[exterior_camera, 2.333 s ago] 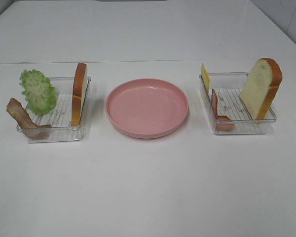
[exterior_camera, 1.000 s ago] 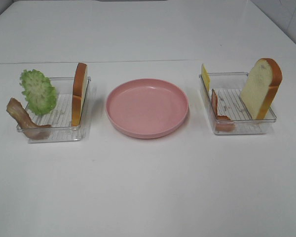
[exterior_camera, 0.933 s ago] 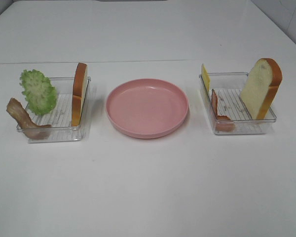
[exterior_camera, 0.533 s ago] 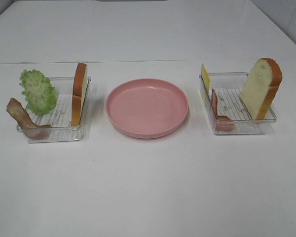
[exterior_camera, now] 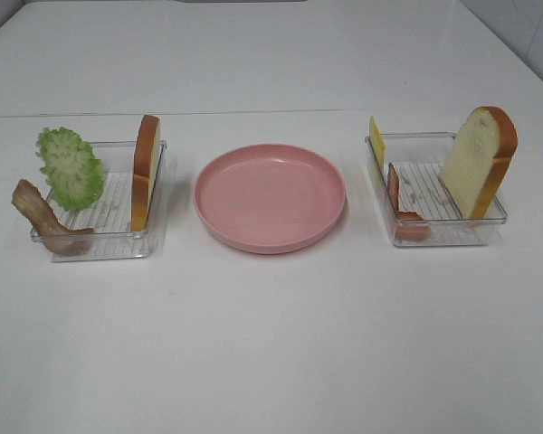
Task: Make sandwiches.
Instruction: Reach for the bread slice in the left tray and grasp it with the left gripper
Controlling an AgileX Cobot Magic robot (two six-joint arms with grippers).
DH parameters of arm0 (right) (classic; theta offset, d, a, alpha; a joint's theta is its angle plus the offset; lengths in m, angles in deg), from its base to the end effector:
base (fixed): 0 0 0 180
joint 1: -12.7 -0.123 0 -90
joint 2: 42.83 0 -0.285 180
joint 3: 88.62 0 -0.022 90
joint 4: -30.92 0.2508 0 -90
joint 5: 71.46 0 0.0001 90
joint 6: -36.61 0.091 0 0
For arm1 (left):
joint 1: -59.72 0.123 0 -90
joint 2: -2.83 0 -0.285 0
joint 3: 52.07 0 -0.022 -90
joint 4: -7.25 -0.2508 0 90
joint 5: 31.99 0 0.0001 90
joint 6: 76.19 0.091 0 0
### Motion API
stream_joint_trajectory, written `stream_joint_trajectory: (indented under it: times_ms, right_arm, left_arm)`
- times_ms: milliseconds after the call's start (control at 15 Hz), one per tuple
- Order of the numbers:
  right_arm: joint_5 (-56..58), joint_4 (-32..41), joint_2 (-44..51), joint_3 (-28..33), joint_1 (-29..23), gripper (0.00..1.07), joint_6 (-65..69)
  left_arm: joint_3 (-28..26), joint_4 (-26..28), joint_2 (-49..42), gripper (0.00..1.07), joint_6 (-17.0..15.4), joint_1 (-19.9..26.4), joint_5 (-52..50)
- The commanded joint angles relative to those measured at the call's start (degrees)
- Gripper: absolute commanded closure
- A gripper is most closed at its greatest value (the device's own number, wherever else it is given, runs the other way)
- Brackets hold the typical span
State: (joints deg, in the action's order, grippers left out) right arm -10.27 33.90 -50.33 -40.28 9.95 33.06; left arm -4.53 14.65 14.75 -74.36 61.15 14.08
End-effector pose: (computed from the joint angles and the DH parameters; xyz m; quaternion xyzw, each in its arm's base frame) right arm -0.0066 0.0038 0.2779 -0.0481 0.8511 0.0223 0.5223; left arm 0.0136 -0.0081 0.3043 -0.0048 0.7945 -0.0469 0.6054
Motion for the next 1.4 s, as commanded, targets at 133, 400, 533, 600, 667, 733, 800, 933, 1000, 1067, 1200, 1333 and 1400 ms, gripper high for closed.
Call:
stream_joint_trajectory:
  times_ms: [133,400,533,600,667,733,800,933,1000,1067,1200,1333,1400]
  right_arm:
    - [-0.52,-0.11,1.03,0.06,0.4,0.22,-0.69]
    - [-0.52,-0.11,1.03,0.06,0.4,0.22,-0.69]
    - [-0.52,-0.11,1.03,0.06,0.4,0.22,-0.69]
    - [-0.52,-0.11,1.03,0.06,0.4,0.22,-0.69]
    - [-0.52,-0.11,1.03,0.06,0.4,0.22,-0.69]
    - [-0.52,-0.11,1.03,0.06,0.4,0.22,-0.69]
    - [-0.52,-0.11,1.03,0.06,0.4,0.22,-0.69]
    - [-0.52,-0.11,1.03,0.06,0.4,0.22,-0.69]
    - [-0.52,-0.11,1.03,0.06,0.4,0.22,-0.69]
    - [-0.52,-0.11,1.03,0.06,0.4,0.22,-0.69]
    - [-0.52,-0.11,1.03,0.06,0.4,0.22,-0.69]
    - [-0.52,-0.11,1.03,0.06,0.4,0.22,-0.69]
    - [-0.52,-0.11,1.03,0.06,0.4,0.22,-0.69]
  left_arm:
    - [-0.52,2.29,10.2,0.41,-0.63,-0.29,-14.44]
    - [-6.59,8.19,34.89,0.41,-0.17,-0.29,-17.65]
    - [-10.94,8.42,43.14,0.41,-0.17,-0.29,-17.25]
    - [-16.39,9.68,52.02,0.41,-0.17,-0.29,-14.5]
    - [-20.68,11.4,57.18,0.41,-0.17,-0.29,-11.8]
    - [-22.46,12.15,59.42,0.41,-0.06,-0.29,-10.54]
    - [-27.04,13.75,64.86,0.41,0.0,-0.29,-6.93]
    - [-40.74,17.3,78.67,0.41,-0.69,-0.69,7.05]
    - [-45.49,17.07,82.85,0.41,-2.18,-2.01,11.34]
    - [-47.27,16.84,84.8,0.41,-2.92,-2.92,12.66]
    - [-55.69,13.81,91.62,0.41,-5.73,-7.22,16.04]
    - [-61.59,9.51,96.09,0.41,-8.71,-10.49,17.99]
    - [-67.44,4.01,101.07,0.41,-12.78,-13.35,21.26]
